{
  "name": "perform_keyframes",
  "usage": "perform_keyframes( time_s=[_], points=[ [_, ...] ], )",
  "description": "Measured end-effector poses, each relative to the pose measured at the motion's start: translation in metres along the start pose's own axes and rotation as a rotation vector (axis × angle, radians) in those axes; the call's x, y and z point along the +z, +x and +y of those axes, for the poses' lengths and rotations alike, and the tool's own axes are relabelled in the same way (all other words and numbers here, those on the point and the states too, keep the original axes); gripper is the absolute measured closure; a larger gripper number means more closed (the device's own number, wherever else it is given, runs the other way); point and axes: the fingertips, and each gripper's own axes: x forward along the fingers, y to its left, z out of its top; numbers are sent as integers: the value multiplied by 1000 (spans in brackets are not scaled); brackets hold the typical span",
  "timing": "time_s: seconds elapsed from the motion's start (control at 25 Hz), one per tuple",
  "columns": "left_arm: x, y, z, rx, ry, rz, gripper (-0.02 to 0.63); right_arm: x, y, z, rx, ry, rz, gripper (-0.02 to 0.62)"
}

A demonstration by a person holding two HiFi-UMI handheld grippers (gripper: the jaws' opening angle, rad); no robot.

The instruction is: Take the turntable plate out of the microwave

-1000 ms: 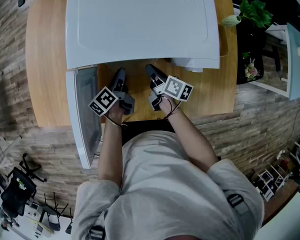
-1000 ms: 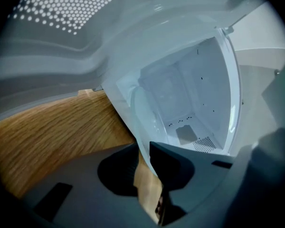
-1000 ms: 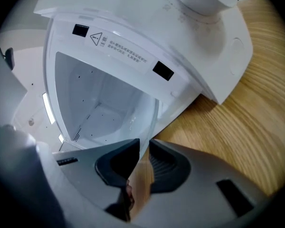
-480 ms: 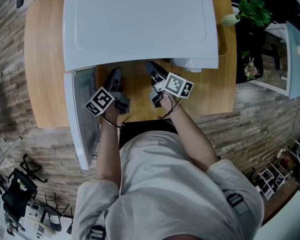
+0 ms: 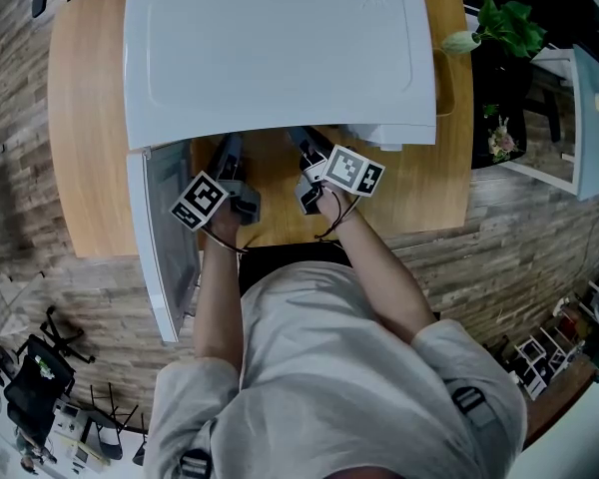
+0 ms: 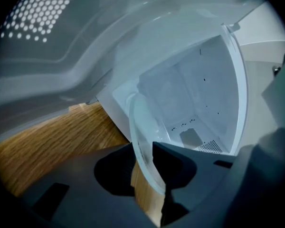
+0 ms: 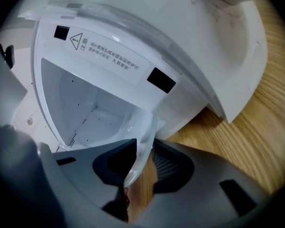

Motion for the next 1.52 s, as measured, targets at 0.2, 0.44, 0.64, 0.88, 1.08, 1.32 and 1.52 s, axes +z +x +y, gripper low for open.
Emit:
perform_keyframes(
  time_s=[0.2,0.44,0.64,0.88,1.08,1.32,1.52],
  points=[
    [-1,0,-1,-9,-32,-27,492,1,-1,-1,7,-5,-2,492],
    [-8,-7,-1,-14,-57,-31,499,-2,-7,-3,14,-2,-1,497],
    [-15,-16,0,-17,-52,-19,495,-10,-14,-3,27,-1,10,497],
    [-13,-13,0,-25,-20,-16,488,-8,-11,-3,58,-2,1,491],
    [-10,-11,0,-43,-42,-24,492,-3,-8,-2,71,3,-9,482],
    [-13,-12,-2,-81,-106,-29,514,5,-4,-3,83,21,-25,488],
    [-18,-16,-2,-86,-109,-21,517,3,-6,-4,101,36,-24,502]
  ],
)
